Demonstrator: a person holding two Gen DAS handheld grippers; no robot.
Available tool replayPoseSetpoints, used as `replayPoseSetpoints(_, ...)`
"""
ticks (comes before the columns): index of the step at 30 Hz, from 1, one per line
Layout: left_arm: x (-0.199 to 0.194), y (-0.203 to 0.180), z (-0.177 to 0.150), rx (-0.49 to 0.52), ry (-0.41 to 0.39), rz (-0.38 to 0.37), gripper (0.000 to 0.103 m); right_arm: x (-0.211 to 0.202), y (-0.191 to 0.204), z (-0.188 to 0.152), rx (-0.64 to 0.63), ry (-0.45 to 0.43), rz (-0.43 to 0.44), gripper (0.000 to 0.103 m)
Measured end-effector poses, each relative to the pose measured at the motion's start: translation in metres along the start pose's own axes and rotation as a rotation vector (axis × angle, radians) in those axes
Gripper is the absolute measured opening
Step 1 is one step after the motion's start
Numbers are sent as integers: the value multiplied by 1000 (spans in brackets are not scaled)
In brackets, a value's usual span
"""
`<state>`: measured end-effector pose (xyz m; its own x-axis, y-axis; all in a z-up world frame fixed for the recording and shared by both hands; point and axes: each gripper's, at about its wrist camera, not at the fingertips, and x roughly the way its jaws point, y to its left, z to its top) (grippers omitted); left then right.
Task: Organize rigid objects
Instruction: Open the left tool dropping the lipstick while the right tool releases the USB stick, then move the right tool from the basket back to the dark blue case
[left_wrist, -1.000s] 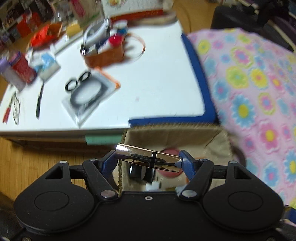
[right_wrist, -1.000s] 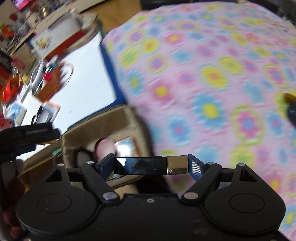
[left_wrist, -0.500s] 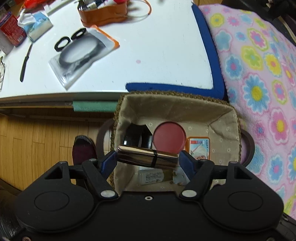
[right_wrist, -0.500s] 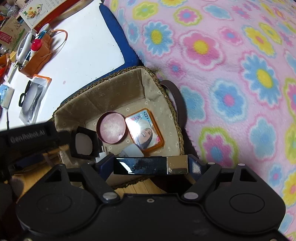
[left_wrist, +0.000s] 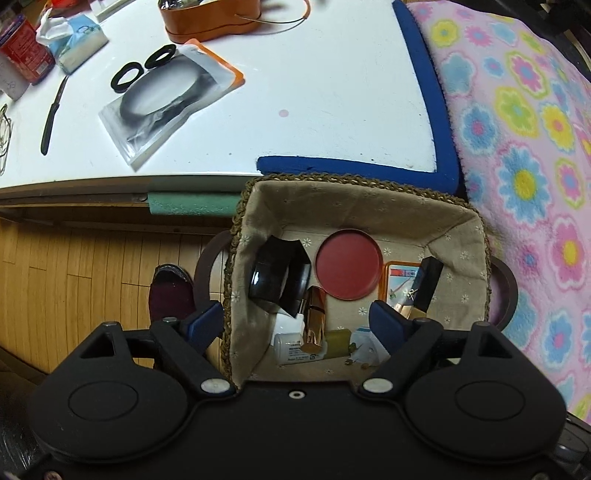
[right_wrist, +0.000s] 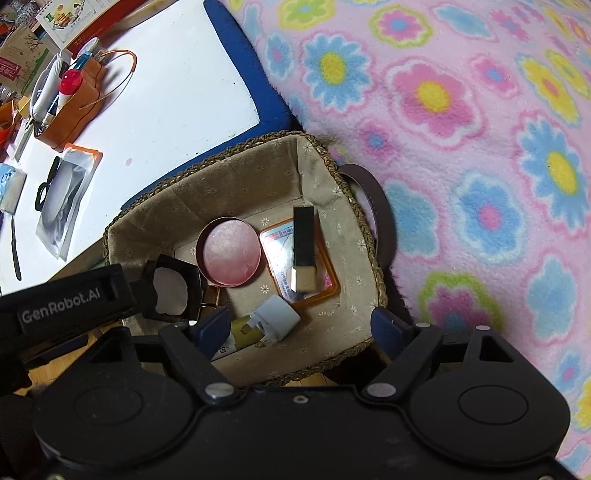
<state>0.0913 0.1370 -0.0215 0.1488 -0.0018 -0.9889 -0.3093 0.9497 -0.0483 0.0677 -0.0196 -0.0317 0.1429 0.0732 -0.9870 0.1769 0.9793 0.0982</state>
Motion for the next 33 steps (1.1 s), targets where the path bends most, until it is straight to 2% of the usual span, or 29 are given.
replayPoseSetpoints(21,8,0,-1,-3,37,-30,82,0,-2,-12,4,21,-3,84)
replayPoseSetpoints(33,14,-3,-4,5,60,-18,82,-10,-14,-22,10,13,-3,85)
